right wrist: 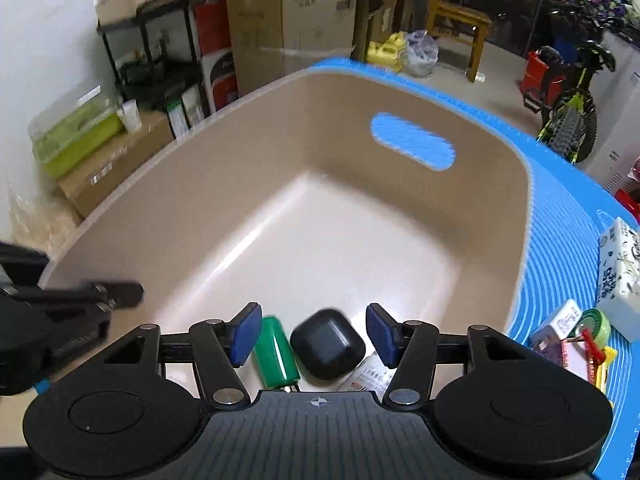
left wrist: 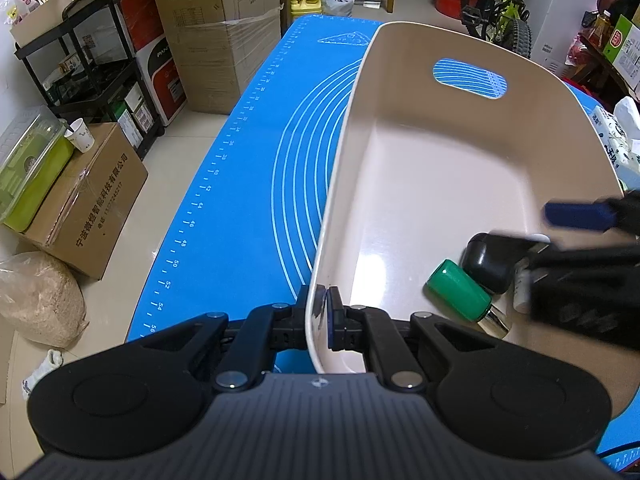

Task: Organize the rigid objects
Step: 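Carry the black earbud case into the bin with the right tool and release, then move the right tool back to the mat and grasp the red toy figure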

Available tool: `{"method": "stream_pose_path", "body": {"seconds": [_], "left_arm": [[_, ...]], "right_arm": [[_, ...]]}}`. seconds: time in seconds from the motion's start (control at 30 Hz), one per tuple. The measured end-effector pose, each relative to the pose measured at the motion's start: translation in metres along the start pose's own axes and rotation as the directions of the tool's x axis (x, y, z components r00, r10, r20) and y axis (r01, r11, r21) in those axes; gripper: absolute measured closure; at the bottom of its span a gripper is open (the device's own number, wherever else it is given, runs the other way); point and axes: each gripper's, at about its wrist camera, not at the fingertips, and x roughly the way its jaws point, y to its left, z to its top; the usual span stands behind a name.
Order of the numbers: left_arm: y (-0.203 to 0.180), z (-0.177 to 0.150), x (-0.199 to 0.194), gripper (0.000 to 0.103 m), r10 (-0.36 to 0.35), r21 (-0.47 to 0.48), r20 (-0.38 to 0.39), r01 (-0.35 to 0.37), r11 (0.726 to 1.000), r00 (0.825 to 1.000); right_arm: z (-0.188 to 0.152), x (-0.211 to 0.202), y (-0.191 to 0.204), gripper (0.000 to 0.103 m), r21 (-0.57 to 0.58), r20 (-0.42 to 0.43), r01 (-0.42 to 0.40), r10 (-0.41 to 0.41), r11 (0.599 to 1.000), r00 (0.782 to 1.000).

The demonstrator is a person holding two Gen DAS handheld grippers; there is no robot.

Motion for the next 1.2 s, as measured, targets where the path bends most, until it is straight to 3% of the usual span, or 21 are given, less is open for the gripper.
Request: {"method": "stream_pose_path", "body": {"seconds": [0.23, 0.43, 0.6, 0.8, 1.2], "left_arm": [[0.0, 0.0, 0.0, 0.094, 0.0, 0.0, 0.0, 0.0, 1.0, 1.0], [0.001, 0.0, 0.0, 0.094, -0.003, -0.003, -0.001, 0.003, 1.0, 1.0], [0.002, 0.0, 0.0, 0.094, -0.002, -0.003, -0.001, 0.002, 1.0, 1.0], [0.003, 0.0, 0.0, 0.094, 0.0, -0.005, -0.001, 0.0, 1.0, 1.0], [0.001, 0.0, -0.001, 0.094, 0.006, -0.007, 0.0, -0.006, 1.0, 1.0]], "right_arm": [[-0.002, -0.059, -0.035, 0.028, 0.1, 0.169, 0.027, -0.044, 0.995, 0.985], [-0.012, -0.083, -0.08, 0.028, 0.159, 0.216, 0.109, -0.142, 0.981, 0.966], [-0.041, -0.08, -0.131, 0.028, 0.233, 0.162, 0.189, -0.23, 0.954, 0.96], [-0.077, -0.056, -0.17, 0.028, 0.222, 0.029, 0.315, -0.329, 0.923, 0.944], [-0.105, -0.009, -0.191, 0.03, 0.186, -0.108, 0.335, -0.32, 0.924, 0.941]]}}
